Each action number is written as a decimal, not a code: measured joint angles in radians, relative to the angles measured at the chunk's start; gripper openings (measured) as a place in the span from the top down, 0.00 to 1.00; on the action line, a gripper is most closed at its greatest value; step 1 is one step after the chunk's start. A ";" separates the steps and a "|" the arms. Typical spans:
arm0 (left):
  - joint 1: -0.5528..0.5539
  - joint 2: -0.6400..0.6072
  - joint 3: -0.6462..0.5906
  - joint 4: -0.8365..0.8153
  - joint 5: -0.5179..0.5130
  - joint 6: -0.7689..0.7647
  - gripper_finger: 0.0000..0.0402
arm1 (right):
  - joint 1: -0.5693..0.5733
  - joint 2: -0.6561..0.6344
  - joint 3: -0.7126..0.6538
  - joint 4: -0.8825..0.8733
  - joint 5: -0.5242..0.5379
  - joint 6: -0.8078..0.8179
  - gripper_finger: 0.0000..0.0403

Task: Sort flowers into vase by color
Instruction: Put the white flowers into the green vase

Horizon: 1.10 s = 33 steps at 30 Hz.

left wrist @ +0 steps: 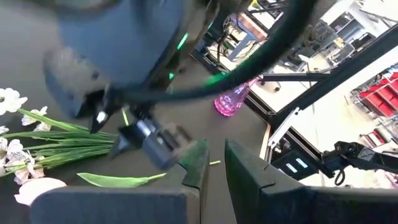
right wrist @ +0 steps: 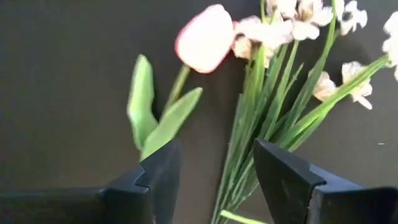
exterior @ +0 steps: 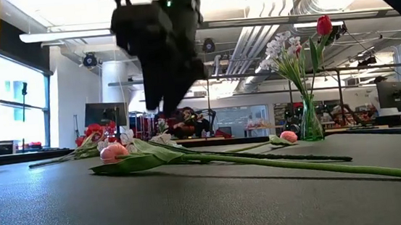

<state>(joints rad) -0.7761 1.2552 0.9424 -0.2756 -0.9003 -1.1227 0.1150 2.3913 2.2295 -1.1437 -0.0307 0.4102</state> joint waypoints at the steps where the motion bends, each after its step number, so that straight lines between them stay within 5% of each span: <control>1: 0.000 0.000 0.000 0.000 -0.001 0.001 0.91 | -0.002 0.011 0.000 -0.003 0.003 0.000 0.53; 17: 0.020 0.001 -0.002 -0.032 0.005 -0.004 0.91 | -0.051 0.097 0.002 0.038 0.053 -0.029 0.53; 23: 0.056 0.001 -0.002 -0.078 0.135 -0.023 0.91 | -0.051 0.141 0.002 0.054 0.055 -0.037 0.54; 33: 0.063 0.003 -0.002 -0.102 0.159 -0.074 0.91 | -0.055 0.163 0.005 0.028 0.085 -0.096 0.83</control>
<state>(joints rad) -0.7132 1.2583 0.9403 -0.3779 -0.7409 -1.1964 0.0605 2.5547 2.2342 -1.1161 0.0547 0.3137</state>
